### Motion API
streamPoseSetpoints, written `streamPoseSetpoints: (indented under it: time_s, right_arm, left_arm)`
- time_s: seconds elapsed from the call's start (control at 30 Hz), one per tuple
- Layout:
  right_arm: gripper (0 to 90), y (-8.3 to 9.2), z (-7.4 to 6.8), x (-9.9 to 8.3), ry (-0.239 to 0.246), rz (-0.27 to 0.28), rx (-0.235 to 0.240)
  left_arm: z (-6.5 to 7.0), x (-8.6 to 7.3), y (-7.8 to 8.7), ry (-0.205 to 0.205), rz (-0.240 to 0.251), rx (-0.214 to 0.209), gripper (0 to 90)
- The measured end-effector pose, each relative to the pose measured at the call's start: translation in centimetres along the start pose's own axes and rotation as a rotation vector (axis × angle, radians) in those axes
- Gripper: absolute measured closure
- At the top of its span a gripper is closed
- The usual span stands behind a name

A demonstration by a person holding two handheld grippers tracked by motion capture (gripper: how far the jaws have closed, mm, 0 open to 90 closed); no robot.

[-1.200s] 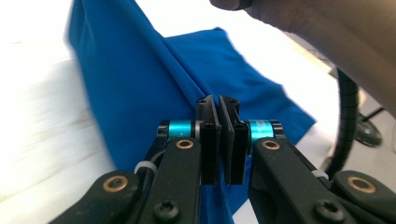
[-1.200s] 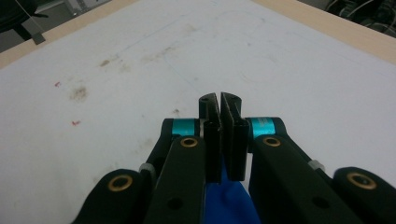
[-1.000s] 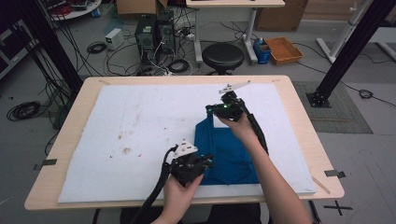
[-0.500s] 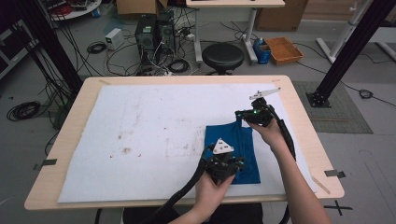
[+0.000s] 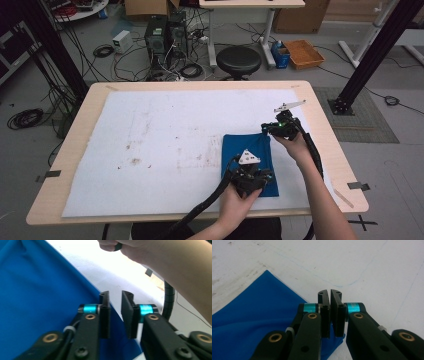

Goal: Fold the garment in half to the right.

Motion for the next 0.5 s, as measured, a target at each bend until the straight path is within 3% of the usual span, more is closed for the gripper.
streamPoseSetpoints:
  time_s: [0.1, 0.23, 0.33, 0.5]
  right_arm:
    - [80.6, 0.4, 0.1, 0.0, -0.012, 0.014, -0.023]
    - [72.7, 1.8, 0.1, 0.1, -0.032, 0.055, -0.058]
    - [71.1, 2.7, -0.1, -0.4, -0.064, 0.072, -0.061]
    - [71.0, 2.3, 0.0, -1.8, -0.146, 0.033, -0.067]
  left_arm:
    - [0.5, 0.2, 0.6, -0.033, 0.042, -0.007, 67.4]
    - [0.5, 0.8, 2.2, -0.070, 0.079, 0.023, 60.4]
    - [-0.1, 1.5, 3.8, -0.095, 0.092, 0.079, 57.8]
    - [-2.8, 2.6, 6.6, -0.097, 0.111, 0.210, 57.1]
Point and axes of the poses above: each handheld gripper's, and its own axes: y roughly backward along the jaws, x roughly out of its top, z roughly to its right, the point moved 1 cm from there along -y, roughly forward along the jaws, and after that the axes turned 12 degrees about -x, right-handed, at the moved point
